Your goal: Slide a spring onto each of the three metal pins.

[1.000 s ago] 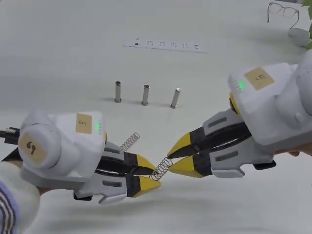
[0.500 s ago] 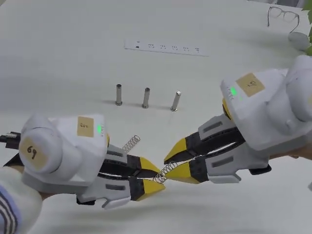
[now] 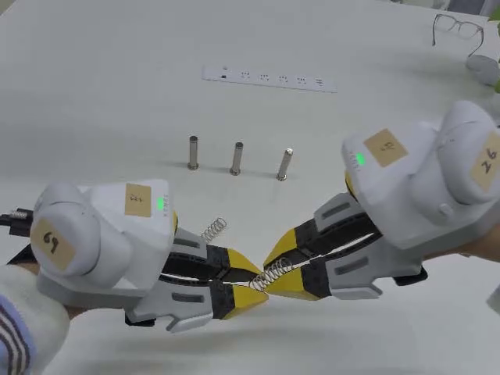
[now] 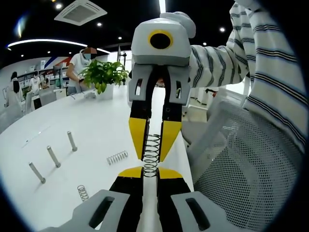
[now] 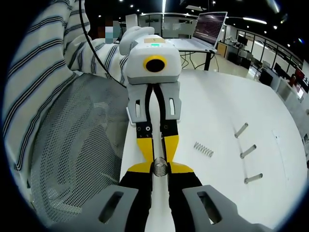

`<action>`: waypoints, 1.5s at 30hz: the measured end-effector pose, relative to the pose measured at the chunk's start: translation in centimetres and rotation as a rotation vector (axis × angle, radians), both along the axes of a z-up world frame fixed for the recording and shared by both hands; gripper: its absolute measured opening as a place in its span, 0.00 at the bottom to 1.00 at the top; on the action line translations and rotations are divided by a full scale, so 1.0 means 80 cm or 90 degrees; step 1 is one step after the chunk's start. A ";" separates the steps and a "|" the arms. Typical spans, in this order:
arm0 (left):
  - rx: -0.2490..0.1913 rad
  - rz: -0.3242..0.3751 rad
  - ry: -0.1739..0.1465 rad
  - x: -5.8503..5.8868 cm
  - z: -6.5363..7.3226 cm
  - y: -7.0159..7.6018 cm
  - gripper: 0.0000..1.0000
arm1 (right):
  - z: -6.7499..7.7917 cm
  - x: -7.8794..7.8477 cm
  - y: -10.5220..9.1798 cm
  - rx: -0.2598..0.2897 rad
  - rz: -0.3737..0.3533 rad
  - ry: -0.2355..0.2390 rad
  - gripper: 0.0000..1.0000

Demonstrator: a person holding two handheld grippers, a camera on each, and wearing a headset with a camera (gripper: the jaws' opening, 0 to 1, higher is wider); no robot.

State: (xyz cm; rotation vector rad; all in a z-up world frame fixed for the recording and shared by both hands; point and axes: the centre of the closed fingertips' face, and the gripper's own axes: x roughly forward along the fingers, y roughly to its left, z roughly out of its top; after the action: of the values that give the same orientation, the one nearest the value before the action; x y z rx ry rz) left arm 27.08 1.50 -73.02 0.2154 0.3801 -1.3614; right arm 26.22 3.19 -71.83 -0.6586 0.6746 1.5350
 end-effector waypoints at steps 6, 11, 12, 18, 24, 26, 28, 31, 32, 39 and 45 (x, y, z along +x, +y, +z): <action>-0.001 0.008 -0.004 0.003 0.002 0.004 0.01 | 0.001 0.002 0.003 -0.004 0.003 -0.002 0.08; 0.002 0.013 -0.003 0.004 0.003 0.007 0.01 | 0.002 0.003 0.006 -0.013 0.006 0.000 0.08; 0.005 0.012 -0.004 0.004 0.003 0.007 0.01 | 0.002 0.003 0.006 -0.014 0.007 0.001 0.08; 0.003 0.030 0.006 0.008 0.004 0.012 0.01 | 0.003 0.007 0.011 -0.024 0.013 0.003 0.08; 0.003 0.038 0.015 0.009 0.002 0.013 0.02 | 0.001 0.007 0.012 -0.035 0.015 0.002 0.08; 0.003 0.037 0.023 0.008 0.002 0.013 0.02 | 0.001 0.006 0.012 -0.036 0.016 0.006 0.08; 0.003 0.037 0.027 0.007 0.001 0.013 0.02 | 0.000 0.005 0.013 -0.037 0.017 0.005 0.08; 0.005 0.041 0.027 0.009 0.000 0.014 0.02 | -0.001 0.007 0.012 -0.039 0.015 0.003 0.08; 0.005 0.044 0.027 0.009 0.000 0.014 0.02 | -0.001 0.008 0.012 -0.040 0.012 0.002 0.08; 0.017 0.051 0.038 0.008 -0.005 0.022 0.08 | 0.001 0.014 0.011 -0.035 0.001 -0.003 0.08; 0.017 0.076 0.059 0.014 -0.003 0.037 0.17 | 0.003 0.019 0.009 -0.034 -0.010 -0.007 0.08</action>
State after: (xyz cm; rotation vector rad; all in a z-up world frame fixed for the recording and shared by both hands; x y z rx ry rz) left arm 28.22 4.44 -73.27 0.1493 0.4816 -1.2524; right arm 27.71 3.89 -71.63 -0.6987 0.7130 1.5019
